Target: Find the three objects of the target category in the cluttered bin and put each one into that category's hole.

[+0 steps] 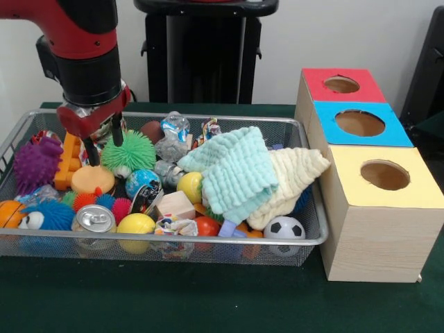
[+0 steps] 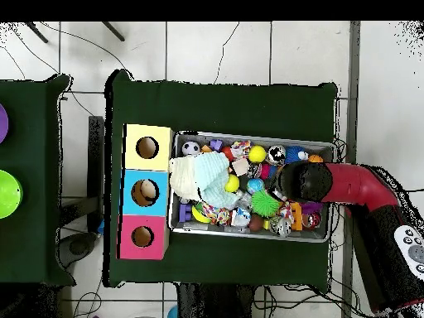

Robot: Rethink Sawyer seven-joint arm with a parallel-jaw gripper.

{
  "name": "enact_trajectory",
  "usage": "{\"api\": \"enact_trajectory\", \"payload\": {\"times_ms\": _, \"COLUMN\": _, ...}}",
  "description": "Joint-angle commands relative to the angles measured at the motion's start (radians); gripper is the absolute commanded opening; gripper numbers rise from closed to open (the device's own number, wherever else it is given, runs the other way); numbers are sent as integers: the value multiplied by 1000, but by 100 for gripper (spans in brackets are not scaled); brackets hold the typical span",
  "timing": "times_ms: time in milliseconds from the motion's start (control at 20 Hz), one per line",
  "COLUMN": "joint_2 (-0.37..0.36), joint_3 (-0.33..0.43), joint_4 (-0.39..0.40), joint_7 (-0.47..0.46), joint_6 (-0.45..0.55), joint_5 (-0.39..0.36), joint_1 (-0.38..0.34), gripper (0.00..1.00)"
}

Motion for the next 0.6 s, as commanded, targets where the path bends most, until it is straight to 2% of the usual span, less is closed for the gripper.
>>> {"api": "enact_trajectory", "payload": {"times_ms": 50, "joint_2": 51, "joint_3": 133, "joint_4": 149, "joint_7": -348, "joint_6": -46, "joint_5": -116, "joint_1": -50, "gripper": 100}}
{"api": "enact_trajectory", "payload": {"times_ms": 150, "joint_2": 48, "joint_3": 120, "joint_4": 150, "joint_7": -364, "joint_6": -27, "joint_5": -152, "joint_1": -42, "gripper": 100}}
{"api": "enact_trajectory", "payload": {"times_ms": 350, "joint_2": 16, "joint_3": 53, "joint_4": 105, "joint_7": -405, "joint_6": 74, "joint_5": -260, "joint_1": 35, "gripper": 100}}
{"api": "enact_trajectory", "payload": {"times_ms": 600, "joint_2": 26, "joint_3": 21, "joint_4": 79, "joint_7": -353, "joint_6": 95, "joint_5": -312, "joint_1": 93, "gripper": 100}}
